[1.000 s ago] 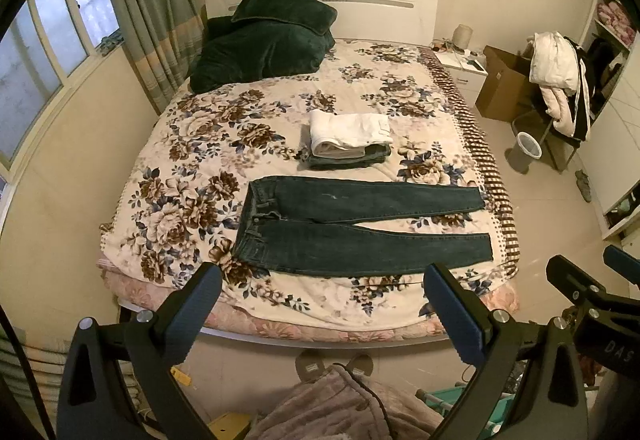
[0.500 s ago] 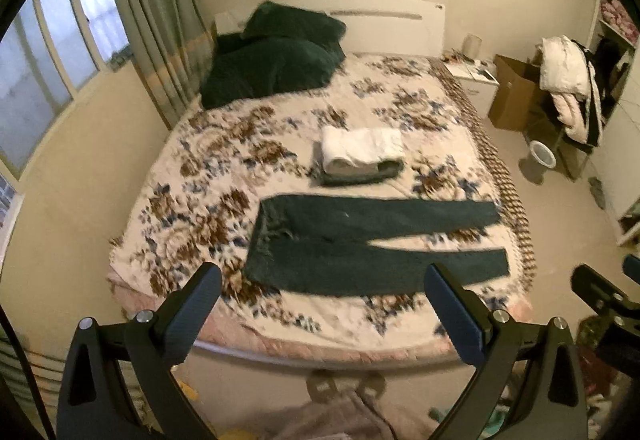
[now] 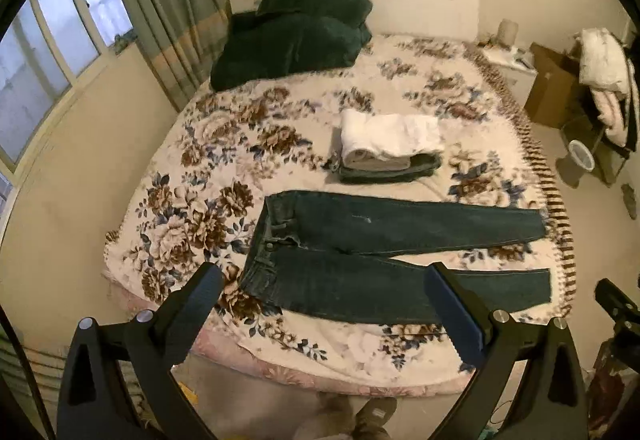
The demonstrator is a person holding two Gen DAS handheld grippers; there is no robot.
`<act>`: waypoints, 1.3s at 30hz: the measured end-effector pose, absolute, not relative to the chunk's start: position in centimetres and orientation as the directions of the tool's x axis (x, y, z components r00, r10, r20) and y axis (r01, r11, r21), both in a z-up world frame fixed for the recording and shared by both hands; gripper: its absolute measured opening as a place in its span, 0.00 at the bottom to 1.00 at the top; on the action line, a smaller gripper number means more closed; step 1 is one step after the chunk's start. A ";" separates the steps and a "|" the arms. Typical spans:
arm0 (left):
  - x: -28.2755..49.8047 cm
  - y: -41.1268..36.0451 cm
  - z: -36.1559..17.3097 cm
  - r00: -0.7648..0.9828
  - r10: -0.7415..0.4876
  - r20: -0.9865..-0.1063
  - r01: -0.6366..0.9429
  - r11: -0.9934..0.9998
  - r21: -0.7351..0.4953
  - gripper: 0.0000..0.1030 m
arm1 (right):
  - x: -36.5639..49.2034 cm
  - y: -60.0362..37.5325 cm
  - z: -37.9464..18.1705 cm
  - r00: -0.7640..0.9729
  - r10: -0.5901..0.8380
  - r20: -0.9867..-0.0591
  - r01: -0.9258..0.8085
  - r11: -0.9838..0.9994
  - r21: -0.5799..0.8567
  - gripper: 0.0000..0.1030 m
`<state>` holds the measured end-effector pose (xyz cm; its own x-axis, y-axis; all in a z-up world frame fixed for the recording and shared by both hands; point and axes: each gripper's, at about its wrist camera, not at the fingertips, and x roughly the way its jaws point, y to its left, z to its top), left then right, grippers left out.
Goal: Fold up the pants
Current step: 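Lower both grippers onto the jeans waistband and grasp it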
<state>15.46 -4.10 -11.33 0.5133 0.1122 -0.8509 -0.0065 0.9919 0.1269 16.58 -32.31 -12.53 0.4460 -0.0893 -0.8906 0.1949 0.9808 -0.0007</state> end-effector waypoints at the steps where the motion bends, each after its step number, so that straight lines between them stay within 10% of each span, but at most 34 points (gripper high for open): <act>1: 16.3 -3.9 -12.2 0.505 0.109 -0.856 -0.011 0.993 0.119 1.00 | 18.1 -32.8 -14.1 0.428 -0.091 -0.899 0.201 0.980 -0.004 1.00; 22: 42.8 -13.3 -47.8 0.307 0.204 -0.930 0.505 0.793 0.340 1.00 | 49.2 -36.6 -53.6 0.159 -0.187 -0.969 -0.030 0.980 -0.194 1.00; 36: 49.5 -14.4 -60.5 0.010 0.080 -0.997 0.729 0.682 0.063 0.99 | 59.4 -34.5 -69.9 -0.076 -0.185 -0.980 -0.469 0.874 -0.129 0.98; 39: 49.8 -13.5 -60.1 -0.017 0.031 -0.999 0.737 0.676 0.008 0.97 | 59.9 -34.6 -70.4 -0.102 -0.127 -0.987 -0.459 0.886 -0.067 0.83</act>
